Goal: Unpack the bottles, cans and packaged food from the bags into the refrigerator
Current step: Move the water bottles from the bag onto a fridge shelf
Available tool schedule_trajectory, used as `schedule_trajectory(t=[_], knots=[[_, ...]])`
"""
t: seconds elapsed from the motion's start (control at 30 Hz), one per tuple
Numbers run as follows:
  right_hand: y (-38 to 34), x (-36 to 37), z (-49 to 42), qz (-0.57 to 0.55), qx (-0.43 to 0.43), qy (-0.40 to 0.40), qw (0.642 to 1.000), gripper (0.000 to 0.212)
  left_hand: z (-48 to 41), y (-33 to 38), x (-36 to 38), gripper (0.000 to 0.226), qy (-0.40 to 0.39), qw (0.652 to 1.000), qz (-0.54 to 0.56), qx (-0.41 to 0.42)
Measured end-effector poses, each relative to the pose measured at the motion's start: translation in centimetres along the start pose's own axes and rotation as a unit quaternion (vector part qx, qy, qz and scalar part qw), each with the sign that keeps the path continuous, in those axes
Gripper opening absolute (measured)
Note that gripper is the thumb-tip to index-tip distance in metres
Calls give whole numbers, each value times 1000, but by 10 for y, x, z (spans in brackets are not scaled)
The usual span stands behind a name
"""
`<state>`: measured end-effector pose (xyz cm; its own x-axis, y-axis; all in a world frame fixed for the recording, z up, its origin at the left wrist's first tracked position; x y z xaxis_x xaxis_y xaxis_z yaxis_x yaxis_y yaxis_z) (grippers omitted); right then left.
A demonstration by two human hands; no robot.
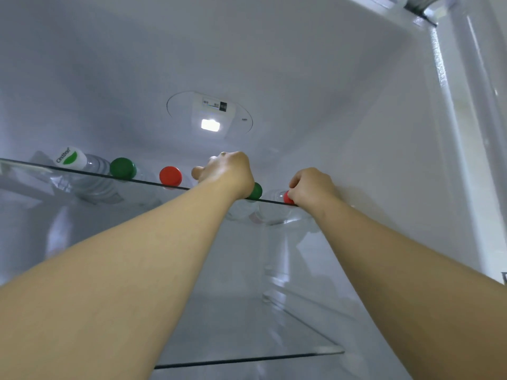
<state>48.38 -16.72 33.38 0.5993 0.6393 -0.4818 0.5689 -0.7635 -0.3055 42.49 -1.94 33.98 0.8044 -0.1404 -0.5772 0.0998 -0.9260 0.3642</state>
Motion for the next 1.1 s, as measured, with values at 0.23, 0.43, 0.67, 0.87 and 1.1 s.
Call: schedule_trajectory(t=[0.23, 0.43, 0.67, 0.87, 1.1], knots=[[-5, -12, 34, -149, -5, 91, 985, 27, 22, -1, -14, 31, 82, 993, 48, 68], [-25, -23, 82, -298, 18, 150, 943, 23, 61, -10, -32, 31, 90, 984, 84, 130], [-53, -21, 162, -192, -38, 83, 977, 22, 142, -41, -32, 23, 136, 968, 50, 207], [-34, 16, 266, -59, -30, 21, 998, 30, 224, -78, 11, 19, 83, 967, 86, 226], [-1, 36, 401, 3, 47, -72, 996, 34, 321, -96, 78, 32, -78, 955, 112, 262]])
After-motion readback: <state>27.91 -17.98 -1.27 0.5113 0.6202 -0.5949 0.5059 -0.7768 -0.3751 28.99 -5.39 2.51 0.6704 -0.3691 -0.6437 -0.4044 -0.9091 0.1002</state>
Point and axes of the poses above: each hand's wrist, its own z-axis away from the middle knuckle, its own x-axis out of the palm, y = z × x, the point moved 6 cm from there along -z, towards the middle knuckle, and after that the axes turned 7 degrees about -x, right-handed, at the moved point
